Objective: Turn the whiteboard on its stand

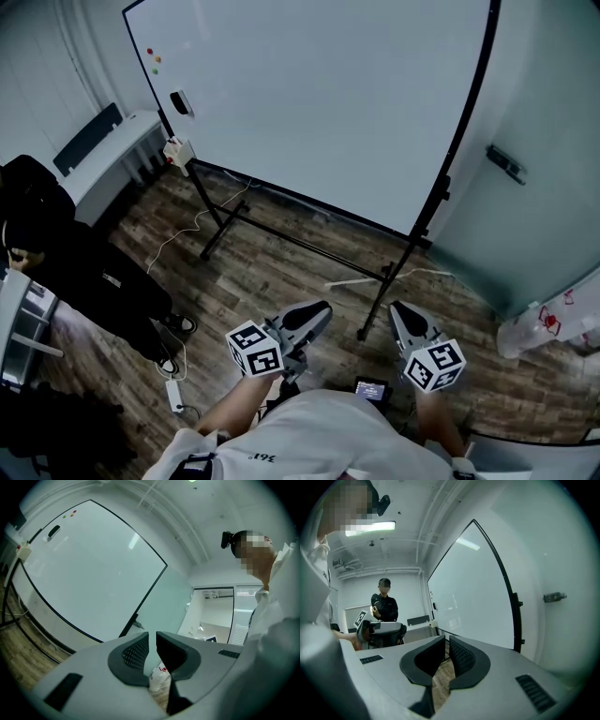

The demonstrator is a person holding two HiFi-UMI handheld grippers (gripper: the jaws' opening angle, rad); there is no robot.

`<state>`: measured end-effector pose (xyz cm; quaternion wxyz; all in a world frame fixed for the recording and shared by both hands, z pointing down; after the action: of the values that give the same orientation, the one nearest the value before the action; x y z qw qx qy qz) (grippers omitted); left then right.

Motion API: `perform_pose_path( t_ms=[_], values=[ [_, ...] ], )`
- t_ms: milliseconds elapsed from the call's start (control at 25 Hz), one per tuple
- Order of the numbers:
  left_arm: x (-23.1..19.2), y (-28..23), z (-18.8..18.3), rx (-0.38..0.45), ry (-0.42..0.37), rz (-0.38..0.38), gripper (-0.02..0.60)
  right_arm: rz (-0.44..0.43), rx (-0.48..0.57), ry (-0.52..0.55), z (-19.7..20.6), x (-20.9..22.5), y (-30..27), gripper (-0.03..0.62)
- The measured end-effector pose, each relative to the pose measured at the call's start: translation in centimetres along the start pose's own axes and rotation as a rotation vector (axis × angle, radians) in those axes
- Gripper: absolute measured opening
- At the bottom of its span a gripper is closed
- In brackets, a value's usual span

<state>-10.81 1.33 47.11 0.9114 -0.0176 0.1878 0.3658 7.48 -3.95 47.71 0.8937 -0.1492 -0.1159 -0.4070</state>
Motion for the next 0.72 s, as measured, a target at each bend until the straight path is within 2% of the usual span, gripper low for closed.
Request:
perform_pose_path(
  t_ms=[280,400,720],
  values=[
    [-1.2,1.8,-0.2,-0.012,0.009,0.026,0.052,0.043,0.020,0.002,0.5,-1.7,-0.8,0.044],
    [-1.6,2.3,-0.4,-0.019,-0.011,0.036,0.052,0.048,0.019,0.000,0.7,-2.1,-1.1,0.044],
    [-2.8,3.3,-1.0,-0.023,-0.003,0.030,0.052,0.043,-0.008,0.018,0.9,-3.4,-2.5,0.044]
  ],
)
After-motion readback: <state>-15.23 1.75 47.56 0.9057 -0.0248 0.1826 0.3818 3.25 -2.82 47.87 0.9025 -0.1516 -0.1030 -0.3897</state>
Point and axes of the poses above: the fingertips, and each gripper's own axes: y backward along the fingers, x to its right, z out of its underside, the point moved 3 cm from there along y, backward along the fingers, and after that the axes turned 9 degrees about -y, right-handed, at the moved point
